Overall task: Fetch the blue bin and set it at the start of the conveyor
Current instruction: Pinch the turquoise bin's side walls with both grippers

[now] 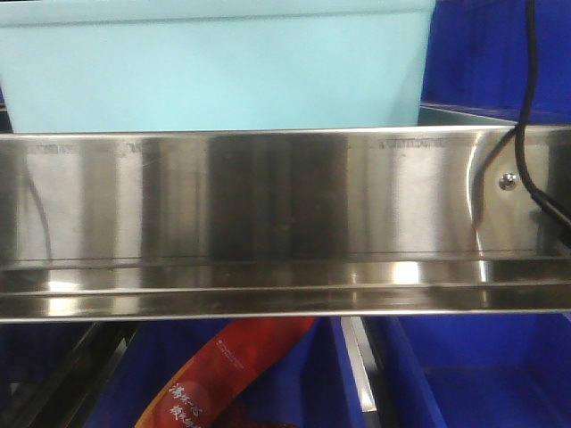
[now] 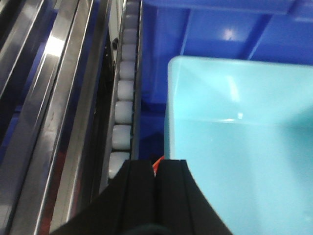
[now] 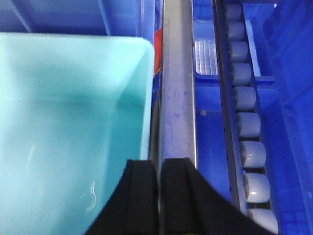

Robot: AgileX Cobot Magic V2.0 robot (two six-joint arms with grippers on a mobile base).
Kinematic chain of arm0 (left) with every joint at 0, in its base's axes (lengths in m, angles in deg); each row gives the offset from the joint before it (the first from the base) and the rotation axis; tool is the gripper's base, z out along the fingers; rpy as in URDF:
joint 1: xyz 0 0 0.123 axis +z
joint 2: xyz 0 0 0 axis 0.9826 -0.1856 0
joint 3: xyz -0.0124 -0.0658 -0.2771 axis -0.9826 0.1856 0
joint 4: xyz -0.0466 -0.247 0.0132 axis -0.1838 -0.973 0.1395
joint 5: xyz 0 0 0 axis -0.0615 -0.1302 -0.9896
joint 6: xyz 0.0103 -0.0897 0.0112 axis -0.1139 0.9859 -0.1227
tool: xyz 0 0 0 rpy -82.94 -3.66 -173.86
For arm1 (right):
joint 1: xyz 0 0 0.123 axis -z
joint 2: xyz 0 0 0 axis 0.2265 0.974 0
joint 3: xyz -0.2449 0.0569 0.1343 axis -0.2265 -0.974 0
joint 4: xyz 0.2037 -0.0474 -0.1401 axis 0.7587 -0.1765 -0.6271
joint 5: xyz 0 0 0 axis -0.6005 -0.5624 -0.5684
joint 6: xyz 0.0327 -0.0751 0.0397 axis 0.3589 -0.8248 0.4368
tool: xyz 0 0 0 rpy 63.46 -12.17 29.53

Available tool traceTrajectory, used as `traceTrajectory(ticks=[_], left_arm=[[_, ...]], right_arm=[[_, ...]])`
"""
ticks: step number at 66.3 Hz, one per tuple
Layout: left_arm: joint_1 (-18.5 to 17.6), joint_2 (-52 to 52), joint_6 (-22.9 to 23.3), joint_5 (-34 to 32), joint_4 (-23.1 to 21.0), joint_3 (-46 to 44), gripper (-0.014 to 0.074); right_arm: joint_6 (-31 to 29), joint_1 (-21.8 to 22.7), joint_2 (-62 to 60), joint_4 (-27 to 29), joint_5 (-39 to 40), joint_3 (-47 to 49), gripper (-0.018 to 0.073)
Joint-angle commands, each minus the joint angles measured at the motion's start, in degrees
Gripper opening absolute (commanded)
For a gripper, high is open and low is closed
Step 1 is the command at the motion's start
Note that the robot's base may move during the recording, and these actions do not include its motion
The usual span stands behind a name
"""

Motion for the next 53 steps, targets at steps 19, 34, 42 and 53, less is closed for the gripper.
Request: traceTrajectory(ticks=[19, 34, 42, 53], left_arm=[[-2.1, -2.6, 2.3, -1.2, 1.7, -2.6, 0.0251], [-2.1, -7.4, 2.3, 1.8, 1.7, -5.1, 0.0225], [-2.1, -9.2, 2.3, 4.8, 1.7, -5.1, 0.0225], [-2.1, -9.9, 2.3, 8.0, 1.8, -5.1, 0.0225]], right_arm=[[0.2, 0.1, 1.5, 0.5, -0.7, 0.6, 0.0192], [0.2, 0.4, 2.5, 0.9, 0.4, 0.6, 0.0192], [0.2, 0.4, 3.6, 1.0, 0.2, 0.6, 0.0192], [0.2, 0.4, 5.5, 1.8, -0.2, 0.6, 0.0192]])
